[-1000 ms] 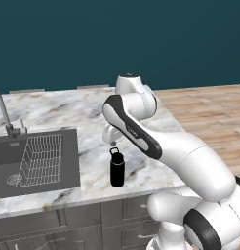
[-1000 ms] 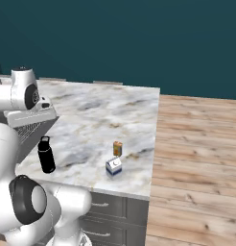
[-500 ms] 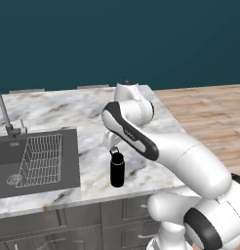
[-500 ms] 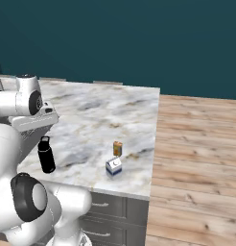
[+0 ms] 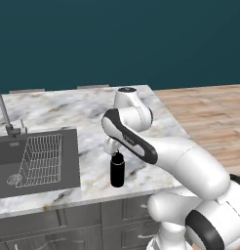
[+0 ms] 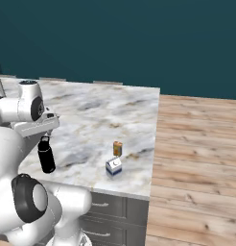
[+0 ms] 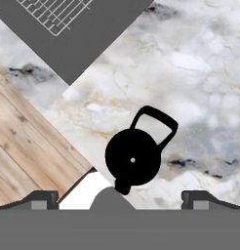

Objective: Move the drinks to the dining counter.

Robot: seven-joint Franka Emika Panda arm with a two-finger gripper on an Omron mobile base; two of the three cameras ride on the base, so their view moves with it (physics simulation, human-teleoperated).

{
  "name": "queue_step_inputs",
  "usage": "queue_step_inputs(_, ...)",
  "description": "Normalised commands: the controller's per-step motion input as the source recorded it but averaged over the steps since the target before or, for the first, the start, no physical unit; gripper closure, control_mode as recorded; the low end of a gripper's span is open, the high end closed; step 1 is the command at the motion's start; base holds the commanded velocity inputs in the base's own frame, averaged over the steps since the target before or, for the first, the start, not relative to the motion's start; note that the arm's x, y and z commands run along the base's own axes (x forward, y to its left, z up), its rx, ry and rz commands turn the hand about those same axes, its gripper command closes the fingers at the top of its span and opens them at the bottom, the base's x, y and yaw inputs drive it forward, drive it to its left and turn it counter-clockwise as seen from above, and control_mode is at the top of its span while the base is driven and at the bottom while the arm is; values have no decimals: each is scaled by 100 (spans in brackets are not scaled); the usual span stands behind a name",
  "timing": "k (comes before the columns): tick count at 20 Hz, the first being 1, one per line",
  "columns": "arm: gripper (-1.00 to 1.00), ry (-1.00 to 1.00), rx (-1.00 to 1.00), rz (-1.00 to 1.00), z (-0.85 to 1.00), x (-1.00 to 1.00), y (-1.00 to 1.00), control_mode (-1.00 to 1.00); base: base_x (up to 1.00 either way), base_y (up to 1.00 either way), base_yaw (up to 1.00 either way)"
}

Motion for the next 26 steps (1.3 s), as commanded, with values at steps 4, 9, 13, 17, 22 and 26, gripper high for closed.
queue_step_inputs(4, -100, 0, 0, 2, -28, 0, 0, -100, 0, 0, 0)
queue_step_inputs(9, -100, 0, 0, 0, -20, 1, 0, -100, 0, 0, 0)
queue_step_inputs(13, -100, 0, 0, 0, -13, 3, 0, -100, 0, 0, 0)
queue_step_inputs(17, -100, 0, 0, 0, -11, 5, 0, -100, 0, 0, 0)
queue_step_inputs(22, -100, 0, 0, 0, -13, 3, 0, -100, 0, 0, 0)
queue_step_inputs(26, -100, 1, 0, 0, -12, 6, 1, -100, 0, 0, 0)
